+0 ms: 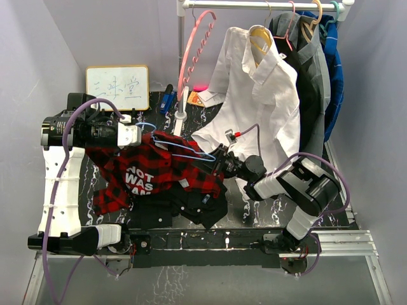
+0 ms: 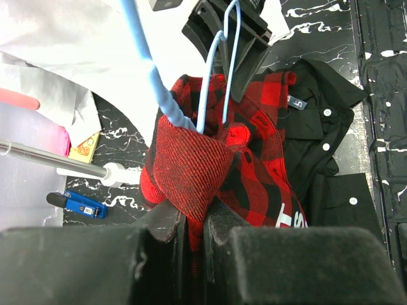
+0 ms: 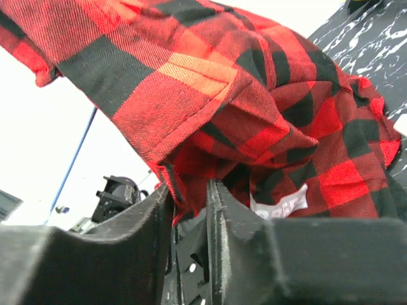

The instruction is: Place the shirt on the hanger

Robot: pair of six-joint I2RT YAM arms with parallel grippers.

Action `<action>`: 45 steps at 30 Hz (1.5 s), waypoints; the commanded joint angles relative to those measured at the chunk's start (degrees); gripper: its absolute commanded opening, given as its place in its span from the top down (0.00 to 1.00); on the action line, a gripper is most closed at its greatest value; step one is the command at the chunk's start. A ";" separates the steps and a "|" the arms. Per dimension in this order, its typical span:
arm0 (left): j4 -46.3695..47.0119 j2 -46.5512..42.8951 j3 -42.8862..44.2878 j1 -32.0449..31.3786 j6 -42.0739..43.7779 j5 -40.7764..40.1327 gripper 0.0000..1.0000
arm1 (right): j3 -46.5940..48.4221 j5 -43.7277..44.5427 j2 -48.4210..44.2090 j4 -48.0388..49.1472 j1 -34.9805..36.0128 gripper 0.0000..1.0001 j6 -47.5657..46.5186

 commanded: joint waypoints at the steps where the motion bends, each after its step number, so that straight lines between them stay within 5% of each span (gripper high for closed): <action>1: -0.14 -1.11 -0.41 -0.27 1.23 3.49 1.00 | 2.23 5.38 0.52 21.35 0.76 0.91 0.85; 2: -0.14 -1.22 -0.34 -0.27 1.05 3.28 1.00 | 1.47 7.11 0.27 21.24 0.78 1.00 -0.74; 16: 6.84 -6.21 -3.36 -0.31 -3.50 -14.91 1.00 | 1.48 17.86 -15.06 -8.24 -0.01 1.00 -23.27; 28: 16.09 -9.69 -4.60 -0.30 -12.94 -15.57 1.00 | 2.42 22.35 -16.34 -18.24 0.05 1.00 -32.71; 39: 21.43 -13.07 -14.48 -0.26 -5.51 -30.09 1.00 | 4.42 26.38 -22.26 -26.85 0.05 1.00 -38.25; 45: 25.81 -11.59 -15.41 -0.25 -10.48 -35.21 1.00 | 7.08 25.54 -27.97 -37.26 0.72 1.00 -39.19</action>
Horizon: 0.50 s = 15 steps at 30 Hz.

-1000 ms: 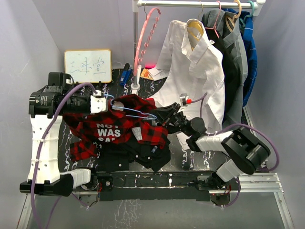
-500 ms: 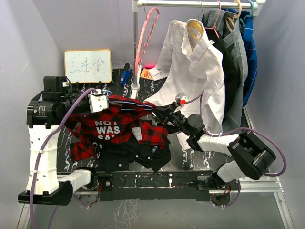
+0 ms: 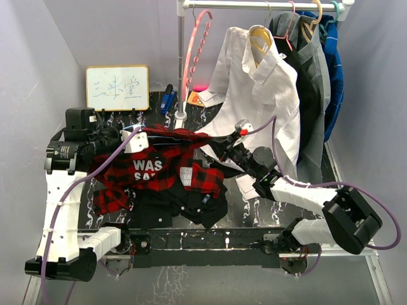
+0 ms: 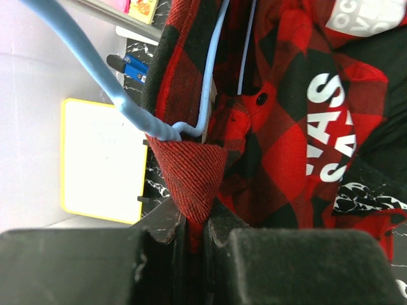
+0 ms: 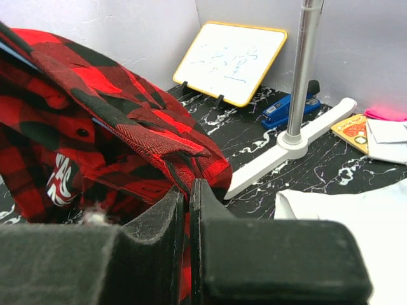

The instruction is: Place the shirt on the hanger

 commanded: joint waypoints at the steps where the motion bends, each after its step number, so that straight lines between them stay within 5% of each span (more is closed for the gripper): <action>1: 4.37 0.69 0.76 0.27 -2.57 -6.89 1.00 | 3.50 2.52 -5.82 -6.79 0.41 1.00 -2.59; 15: 16.05 3.00 1.68 0.02 -22.30 -6.13 1.00 | 8.50 -4.68 -9.20 -20.37 11.90 1.00 -0.65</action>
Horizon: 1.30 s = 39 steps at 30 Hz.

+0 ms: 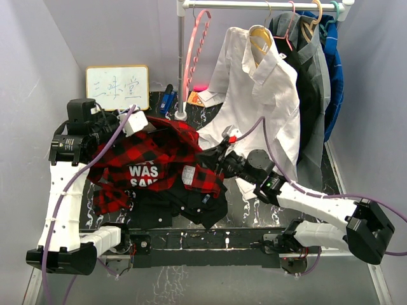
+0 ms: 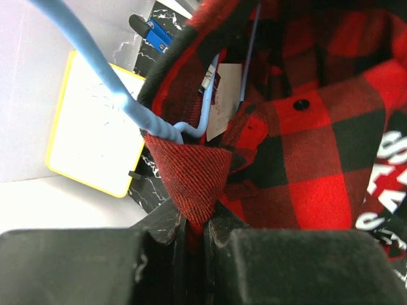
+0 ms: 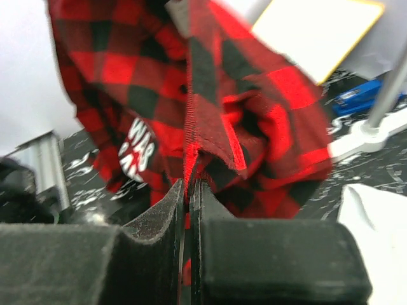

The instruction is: Place the shirt on the hanger

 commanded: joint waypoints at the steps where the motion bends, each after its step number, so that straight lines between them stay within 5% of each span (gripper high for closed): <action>1: 7.84 0.23 2.34 -0.04 -11.02 1.20 1.00 | 3.64 -2.48 0.24 -2.07 4.73 1.00 0.74; 5: 12.12 0.35 3.59 -0.07 -18.76 4.96 1.00 | 4.01 -2.22 0.87 -0.44 7.73 1.00 2.72; 6: 11.96 0.17 4.15 -0.09 -20.19 7.21 1.00 | 4.58 -1.65 0.94 -0.41 8.43 0.89 2.82; 7: 11.16 -0.11 4.75 -0.09 -20.63 9.53 1.00 | 5.41 -0.32 0.70 -1.67 9.06 0.64 2.59; 8: 9.79 -0.48 5.62 -0.12 -20.53 12.28 1.00 | 6.46 1.08 0.06 -3.50 9.64 0.23 1.62; 9: 7.79 -0.79 6.49 -0.08 -19.59 14.82 1.00 | 7.34 2.67 -1.03 -5.56 10.40 0.04 -0.05; 10: 5.98 -1.30 7.21 -0.08 -18.51 16.82 1.00 | 7.98 4.45 -2.77 -7.58 11.17 0.02 -2.41; 18: -18.34 -2.04 12.61 -0.11 0.60 28.90 1.00 | 10.28 13.18 -22.83 -25.87 12.37 0.02 -30.05; 24: -30.70 -1.08 12.26 -0.09 12.82 33.68 1.00 | 11.24 19.18 -24.36 -34.77 12.29 0.02 -52.95; 32: -31.13 -0.85 10.76 -0.07 14.04 36.73 1.00 | 26.81 -6.80 -8.45 -57.39 11.49 0.05 -50.47; 39: -31.13 -1.52 10.23 -0.13 14.50 38.09 1.00 | 27.45 -10.57 -2.05 -53.86 11.37 0.16 -50.71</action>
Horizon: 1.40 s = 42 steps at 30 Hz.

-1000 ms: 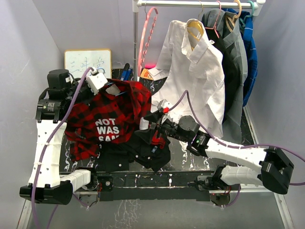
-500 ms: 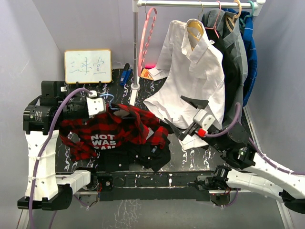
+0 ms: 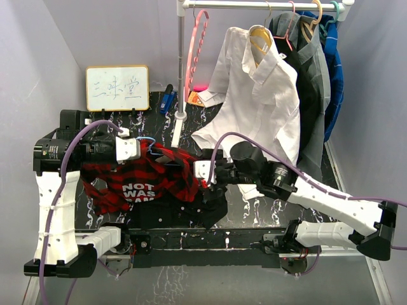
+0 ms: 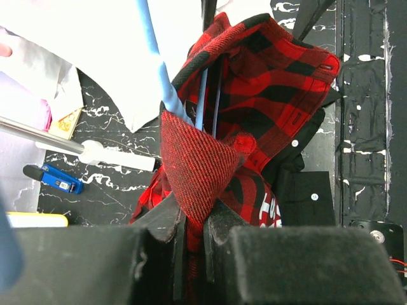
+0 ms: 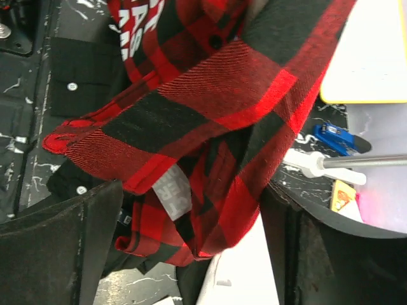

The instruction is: Place the shirt on the hanger

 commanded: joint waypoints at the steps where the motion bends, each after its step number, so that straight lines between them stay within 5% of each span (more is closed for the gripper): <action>1: -0.93 -0.99 -0.48 -0.08 2.02 5.93 1.00 | 3.01 -4.25 1.15 2.72 -0.32 0.20 -1.04; 4: -0.93 -2.02 -0.76 -0.08 2.43 6.06 1.00 | 2.87 -4.52 2.69 4.63 -1.17 0.40 -1.67; 12: -0.93 -3.78 -1.92 -0.08 3.29 5.24 1.00 | -0.23 -3.85 2.58 13.35 -2.10 0.52 -0.36; 19: -0.86 -3.39 -1.26 -0.08 3.03 6.80 1.00 | 1.03 -6.92 5.12 14.38 -2.18 1.00 0.24; 29: 1.62 -3.17 -0.85 -0.10 0.38 9.04 1.00 | 0.75 -11.83 5.47 21.88 -2.21 0.94 4.88; 42: 2.80 -3.96 -1.99 -0.07 -0.70 9.88 1.00 | 7.94 -18.08 10.55 24.65 -2.18 0.98 6.06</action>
